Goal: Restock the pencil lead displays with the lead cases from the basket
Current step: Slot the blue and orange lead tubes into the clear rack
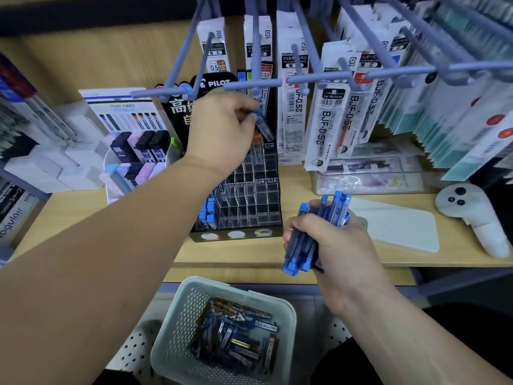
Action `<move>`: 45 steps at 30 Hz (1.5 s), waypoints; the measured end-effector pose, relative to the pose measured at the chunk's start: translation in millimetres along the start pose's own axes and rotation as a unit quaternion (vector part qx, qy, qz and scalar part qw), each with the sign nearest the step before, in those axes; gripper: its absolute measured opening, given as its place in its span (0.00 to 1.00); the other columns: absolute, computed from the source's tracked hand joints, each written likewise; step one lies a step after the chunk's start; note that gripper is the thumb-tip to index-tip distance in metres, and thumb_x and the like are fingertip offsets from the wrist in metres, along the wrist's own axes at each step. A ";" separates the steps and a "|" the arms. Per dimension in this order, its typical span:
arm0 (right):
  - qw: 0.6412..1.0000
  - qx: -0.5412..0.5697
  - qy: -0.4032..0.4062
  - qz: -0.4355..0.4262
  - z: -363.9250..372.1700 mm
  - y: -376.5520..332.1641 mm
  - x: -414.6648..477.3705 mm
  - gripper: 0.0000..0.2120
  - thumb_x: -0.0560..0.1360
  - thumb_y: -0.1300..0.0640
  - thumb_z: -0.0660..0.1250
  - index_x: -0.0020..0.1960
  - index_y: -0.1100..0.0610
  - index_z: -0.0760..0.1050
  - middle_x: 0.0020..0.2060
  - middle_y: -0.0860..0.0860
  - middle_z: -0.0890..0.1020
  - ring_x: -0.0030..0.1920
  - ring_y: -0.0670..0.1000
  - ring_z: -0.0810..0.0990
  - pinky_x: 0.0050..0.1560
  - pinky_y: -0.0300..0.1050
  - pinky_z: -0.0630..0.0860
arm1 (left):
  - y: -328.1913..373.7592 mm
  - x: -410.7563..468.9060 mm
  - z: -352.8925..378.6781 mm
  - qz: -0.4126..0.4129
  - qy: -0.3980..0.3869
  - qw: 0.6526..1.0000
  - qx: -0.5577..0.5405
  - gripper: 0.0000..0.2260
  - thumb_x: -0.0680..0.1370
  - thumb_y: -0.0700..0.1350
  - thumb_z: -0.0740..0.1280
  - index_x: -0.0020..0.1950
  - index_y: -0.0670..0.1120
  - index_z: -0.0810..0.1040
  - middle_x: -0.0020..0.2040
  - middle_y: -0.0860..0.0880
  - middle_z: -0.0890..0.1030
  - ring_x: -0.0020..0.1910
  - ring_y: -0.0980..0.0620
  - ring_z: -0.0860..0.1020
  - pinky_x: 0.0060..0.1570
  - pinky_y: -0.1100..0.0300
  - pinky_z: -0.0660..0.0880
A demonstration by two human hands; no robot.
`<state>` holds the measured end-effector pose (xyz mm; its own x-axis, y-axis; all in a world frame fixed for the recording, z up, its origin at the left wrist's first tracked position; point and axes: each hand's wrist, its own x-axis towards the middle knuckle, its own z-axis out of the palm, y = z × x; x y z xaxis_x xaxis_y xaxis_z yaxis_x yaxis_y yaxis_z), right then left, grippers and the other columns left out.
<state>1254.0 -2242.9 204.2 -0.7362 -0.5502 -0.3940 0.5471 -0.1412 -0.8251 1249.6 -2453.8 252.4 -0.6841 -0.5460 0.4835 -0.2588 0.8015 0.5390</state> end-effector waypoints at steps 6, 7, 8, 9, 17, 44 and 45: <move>1.000 0.001 -0.001 0.007 2.9 -0.5 2.0 0.13 0.73 0.70 0.70 0.51 0.56 0.72 0.38 0.60 0.78 0.33 0.57 0.80 0.37 0.51 0.77 | 9.0 12.4 4.3 -0.012 -0.031 0.999 0.024 0.07 0.80 0.42 0.66 0.53 0.41 0.82 0.45 0.43 0.81 0.45 0.43 0.80 0.48 0.50 0.77; 1.000 0.002 0.000 0.007 3.2 -0.6 2.6 0.13 0.73 0.70 0.70 0.50 0.56 0.72 0.38 0.59 0.78 0.33 0.57 0.80 0.37 0.52 0.77 | 8.3 15.8 4.5 -0.012 -0.039 0.998 0.057 0.07 0.81 0.44 0.65 0.52 0.42 0.81 0.44 0.45 0.80 0.43 0.44 0.79 0.44 0.52 0.75; 1.000 0.002 -0.001 0.007 3.4 -0.8 3.0 0.13 0.73 0.70 0.70 0.50 0.56 0.72 0.37 0.59 0.78 0.34 0.57 0.80 0.37 0.52 0.77 | 8.3 18.0 4.3 -0.009 -0.046 0.995 0.093 0.08 0.82 0.45 0.64 0.52 0.42 0.80 0.41 0.47 0.78 0.41 0.46 0.77 0.38 0.58 0.71; 1.000 0.002 -0.002 0.007 3.8 -1.0 3.3 0.13 0.73 0.70 0.70 0.50 0.56 0.72 0.37 0.59 0.78 0.34 0.57 0.80 0.37 0.52 0.78 | 8.2 19.1 3.6 -0.004 -0.052 0.991 0.122 0.09 0.82 0.47 0.62 0.53 0.43 0.79 0.37 0.50 0.75 0.37 0.50 0.75 0.34 0.62 0.65; 1.000 0.000 -0.006 0.007 9.9 0.0 4.9 0.13 0.73 0.70 0.70 0.48 0.55 0.72 0.36 0.56 0.76 0.33 0.56 0.81 0.39 0.52 0.77 | 1.3 18.9 -2.1 0.050 -0.061 0.992 0.101 0.09 0.82 0.44 0.65 0.58 0.45 0.83 0.39 0.56 0.73 0.39 0.56 0.71 0.36 0.71 0.64; 0.998 0.042 -0.036 0.024 12.9 -2.0 5.4 0.16 0.70 0.70 0.72 0.52 0.56 0.72 0.38 0.58 0.77 0.34 0.56 0.80 0.38 0.51 0.77 | -21.6 -9.1 9.1 -0.004 0.027 0.997 0.070 0.13 0.74 0.49 0.75 0.40 0.46 0.72 0.31 0.54 0.70 0.34 0.48 0.74 0.37 0.53 0.74; 0.997 0.055 -0.044 0.024 13.1 -3.2 5.8 0.17 0.69 0.70 0.73 0.52 0.56 0.72 0.38 0.58 0.77 0.34 0.56 0.79 0.37 0.51 0.77 | -20.1 -9.6 10.2 -0.006 0.024 0.997 0.070 0.14 0.74 0.49 0.74 0.40 0.46 0.71 0.30 0.55 0.70 0.33 0.47 0.73 0.36 0.52 0.74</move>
<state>1253.2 -2256.4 209.9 -0.6725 -0.6283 -0.3912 0.6254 -0.1997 -0.7543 1254.4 -2462.2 229.9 -0.6477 -0.5641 0.5121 -0.3623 0.8193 0.4444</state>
